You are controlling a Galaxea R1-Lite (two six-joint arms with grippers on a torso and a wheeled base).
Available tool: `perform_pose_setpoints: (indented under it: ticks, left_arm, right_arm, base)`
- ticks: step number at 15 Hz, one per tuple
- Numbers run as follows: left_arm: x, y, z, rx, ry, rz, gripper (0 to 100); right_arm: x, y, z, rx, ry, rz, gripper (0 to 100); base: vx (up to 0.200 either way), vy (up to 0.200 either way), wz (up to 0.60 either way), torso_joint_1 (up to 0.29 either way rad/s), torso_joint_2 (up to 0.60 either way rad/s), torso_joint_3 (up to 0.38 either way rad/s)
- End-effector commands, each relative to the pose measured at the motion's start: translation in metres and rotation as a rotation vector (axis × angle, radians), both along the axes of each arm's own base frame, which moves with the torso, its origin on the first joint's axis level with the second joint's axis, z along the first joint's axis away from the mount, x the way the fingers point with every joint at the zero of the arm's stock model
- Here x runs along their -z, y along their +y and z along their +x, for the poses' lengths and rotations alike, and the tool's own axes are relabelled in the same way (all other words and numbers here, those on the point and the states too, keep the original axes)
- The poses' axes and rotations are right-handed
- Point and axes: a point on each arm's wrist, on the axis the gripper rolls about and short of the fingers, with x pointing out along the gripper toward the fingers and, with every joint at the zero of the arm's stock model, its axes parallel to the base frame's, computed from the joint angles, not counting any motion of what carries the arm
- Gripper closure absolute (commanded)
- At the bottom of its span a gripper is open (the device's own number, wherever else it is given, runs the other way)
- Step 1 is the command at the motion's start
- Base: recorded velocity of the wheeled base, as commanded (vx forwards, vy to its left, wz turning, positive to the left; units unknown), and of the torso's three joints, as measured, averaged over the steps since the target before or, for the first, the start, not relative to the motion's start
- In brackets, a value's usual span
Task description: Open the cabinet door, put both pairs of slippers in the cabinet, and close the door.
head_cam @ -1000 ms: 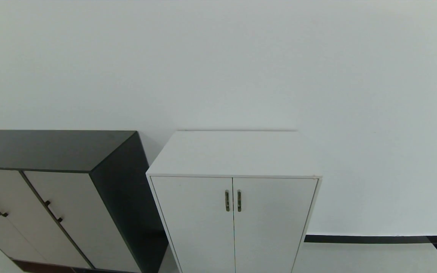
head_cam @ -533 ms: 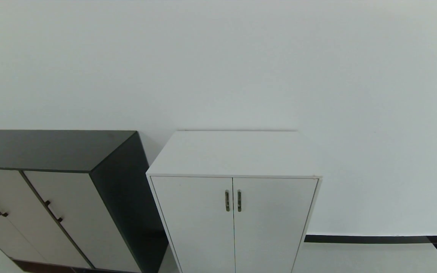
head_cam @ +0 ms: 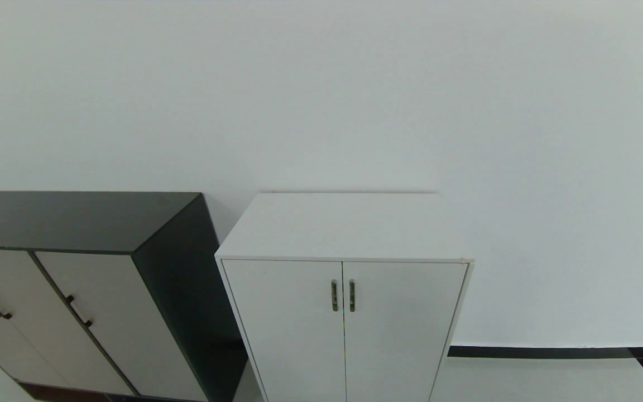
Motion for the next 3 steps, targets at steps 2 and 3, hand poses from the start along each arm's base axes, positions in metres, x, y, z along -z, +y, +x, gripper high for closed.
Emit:
perform_pose_setpoints:
  ticks: [2, 3]
  left_arm:
    - [-0.0001, 0.0000, 0.0001, 0.000, 0.001, -0.001, 100]
    - [-0.0001, 0.0000, 0.0001, 0.000, 0.001, -0.001, 100]
  right_arm:
    - [-0.0001, 0.0000, 0.0002, 0.001, 0.002, 0.000, 100]
    - [-0.0001, 0.0000, 0.0002, 0.001, 0.003, -0.003, 100]
  base:
    - [0.000, 0.000, 0.00, 0.000, 0.00, 0.000]
    - [0.000, 0.000, 0.00, 0.000, 0.00, 0.000]
